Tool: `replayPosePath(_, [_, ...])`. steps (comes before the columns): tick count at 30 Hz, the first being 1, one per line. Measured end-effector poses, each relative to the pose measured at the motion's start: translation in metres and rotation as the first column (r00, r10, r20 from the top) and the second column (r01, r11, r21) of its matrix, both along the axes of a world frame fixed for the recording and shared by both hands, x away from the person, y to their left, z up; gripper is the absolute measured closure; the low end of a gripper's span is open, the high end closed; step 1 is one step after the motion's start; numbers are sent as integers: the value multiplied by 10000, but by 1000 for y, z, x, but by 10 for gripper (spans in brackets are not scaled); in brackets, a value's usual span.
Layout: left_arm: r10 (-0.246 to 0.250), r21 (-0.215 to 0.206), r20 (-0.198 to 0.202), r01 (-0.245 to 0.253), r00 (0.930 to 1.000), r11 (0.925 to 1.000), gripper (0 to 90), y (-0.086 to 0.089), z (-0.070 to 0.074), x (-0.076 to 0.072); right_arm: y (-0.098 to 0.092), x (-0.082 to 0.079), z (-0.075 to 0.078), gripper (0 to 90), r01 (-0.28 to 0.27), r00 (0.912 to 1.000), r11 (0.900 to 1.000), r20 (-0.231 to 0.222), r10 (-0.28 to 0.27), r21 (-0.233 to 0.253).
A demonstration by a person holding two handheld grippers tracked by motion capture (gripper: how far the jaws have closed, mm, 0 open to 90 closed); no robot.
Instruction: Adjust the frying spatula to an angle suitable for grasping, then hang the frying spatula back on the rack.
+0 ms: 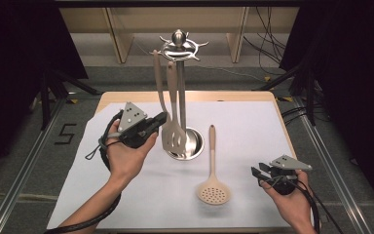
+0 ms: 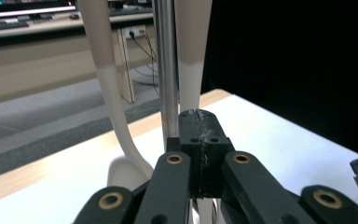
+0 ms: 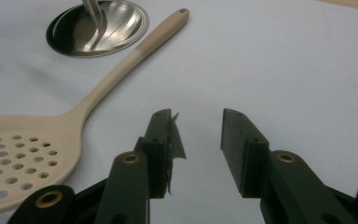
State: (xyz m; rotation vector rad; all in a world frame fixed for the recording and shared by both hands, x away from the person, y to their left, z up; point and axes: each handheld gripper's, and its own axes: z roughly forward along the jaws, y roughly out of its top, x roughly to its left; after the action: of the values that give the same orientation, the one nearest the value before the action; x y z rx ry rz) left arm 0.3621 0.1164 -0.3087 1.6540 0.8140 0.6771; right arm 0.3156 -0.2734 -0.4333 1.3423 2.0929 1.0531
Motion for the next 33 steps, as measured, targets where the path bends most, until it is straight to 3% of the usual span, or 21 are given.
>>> replayPosePath(3, [-23,-168,180,26,9998,9999,895,2,5,-2,-1,1,0,644,-39,9999,10000,94,40,-52])
replayPosePath(6, [-34,-348,352,46,9994,9994,895,3,13,-4,0,0,1,645,52,9999,10000,-134,-52,-45])
replayPosePath(7, [-61,-388,401,77,9992,9992,895,3,14,-4,-2,2,1,645,-90,9998,9994,150,95,-328])
replayPosePath(10, [-71,-571,593,105,9982,9983,895,4,22,-5,-3,2,1,644,-17,9999,9996,116,21,-281])
replayPosePath(11, [-69,-604,644,107,9979,9981,895,4,23,-5,0,0,1,645,162,9998,9999,-153,-162,50])
replayPosePath(12, [-69,-604,644,107,9979,9981,895,4,23,-5,0,0,1,645,162,9998,9999,-153,-162,50])
replayPosePath(14, [-39,-812,567,85,9984,9967,895,4,27,-7,0,0,1,644,185,9996,9998,-228,-184,45])
replayPosePath(15, [-95,-1072,776,178,9969,9941,895,2,29,-5,0,0,1,645,189,9996,9998,-227,-188,31])
replayPosePath(17, [-96,-966,952,188,9954,9951,895,3,31,-4,0,0,1,645,168,9997,9998,-196,-166,78])
replayPosePath(18, [-10,-974,740,82,9973,9952,895,2,33,-6,0,0,1,644,148,9997,9998,-177,-146,103])
replayPosePath(25, [26,-1061,885,68,9961,9943,895,1,40,-4,-1,1,0,645,200,9998,9997,-42,-200,128])
replayPosePath(26, [0,-1098,944,104,9955,9939,895,0,42,-4,-4,2,0,644,-22,10000,9998,62,23,-196])
replayPosePath(28, [-34,-1145,1000,150,9950,9933,895,-1,44,-4,-5,1,1,644,45,9999,9997,97,-42,-239])
replayPosePath(29, [-34,-1145,1000,150,9950,9933,895,-1,44,-4,-5,2,1,645,58,9998,9999,201,-55,-156])
replayPosePath(30, [-67,-1161,1027,187,9947,9931,895,-2,46,-3,-3,1,1,645,240,9997,9997,32,-240,72])
replayPosePath(31, [-67,-1185,1043,191,9945,9928,895,-3,47,-2,-6,2,1,645,106,9998,9998,178,-102,-186])
replayPosePath(33, [-29,-1176,1113,161,9938,9929,895,-4,50,-1,-3,1,0,645,235,9997,9996,-53,-235,133])
